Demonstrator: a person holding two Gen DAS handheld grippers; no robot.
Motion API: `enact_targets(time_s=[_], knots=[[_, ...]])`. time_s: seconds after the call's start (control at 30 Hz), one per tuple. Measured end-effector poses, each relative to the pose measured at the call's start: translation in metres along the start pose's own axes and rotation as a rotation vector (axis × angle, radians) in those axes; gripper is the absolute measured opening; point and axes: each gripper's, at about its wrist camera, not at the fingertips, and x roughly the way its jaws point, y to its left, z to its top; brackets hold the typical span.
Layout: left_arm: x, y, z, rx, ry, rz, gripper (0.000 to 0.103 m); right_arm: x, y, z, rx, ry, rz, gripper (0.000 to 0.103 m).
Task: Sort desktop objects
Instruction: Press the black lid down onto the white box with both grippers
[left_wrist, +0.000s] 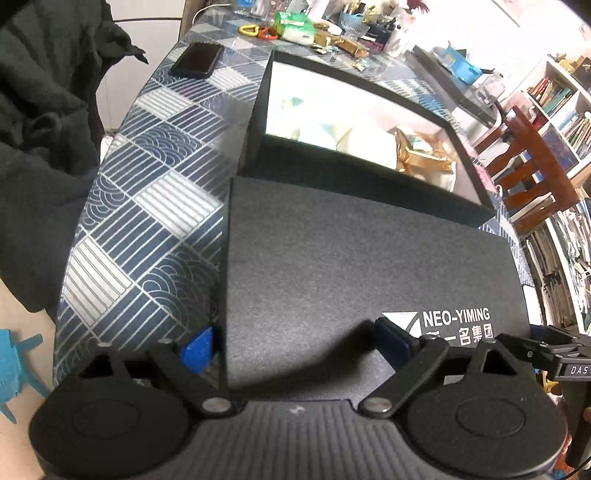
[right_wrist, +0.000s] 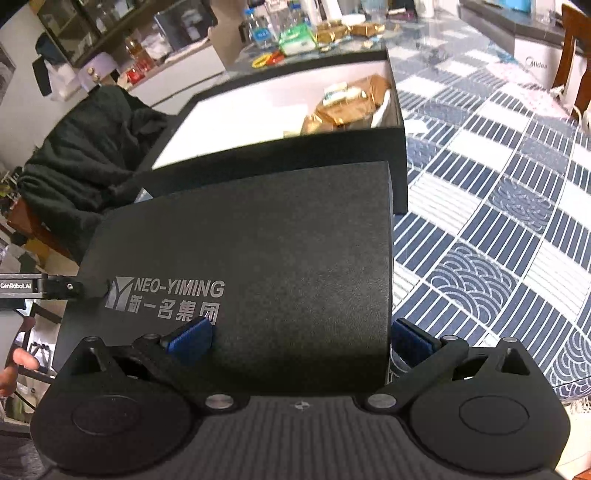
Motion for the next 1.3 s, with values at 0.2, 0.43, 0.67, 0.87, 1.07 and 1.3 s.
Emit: enact_targets(time_s=[0.2,0.43,0.67,0.87,1.07,1.3], knots=[[-0.016,-0.007,0.004,0.022,-0.034,-0.009,0.103,-0.019,0.005,0.004,-0.009,-0.042,-0.006,0.103],[-0.034,-0.013,0.01,0.048,-0.073,-0.018,0.103,-0.04,0.015,0.007,-0.019,-0.095,-0.015,0.103],[-0.049,-0.02,0.016,0.076,-0.109,-0.023,0.103,-0.051,0.019,0.012,-0.017,-0.128,-0.017,0.103],[-0.053,-0.027,0.023,0.084,-0.121,-0.027,0.103,-0.057,0.018,0.018,-0.016,-0.144,-0.021,0.103],[-0.053,-0.034,0.037,0.08,-0.141,-0.022,0.103,-0.06,0.012,0.033,-0.028,-0.161,-0.013,0.103],[-0.048,-0.044,0.061,0.077,-0.162,0.0,0.103,-0.052,0.0,0.062,-0.038,-0.169,0.01,0.103]])
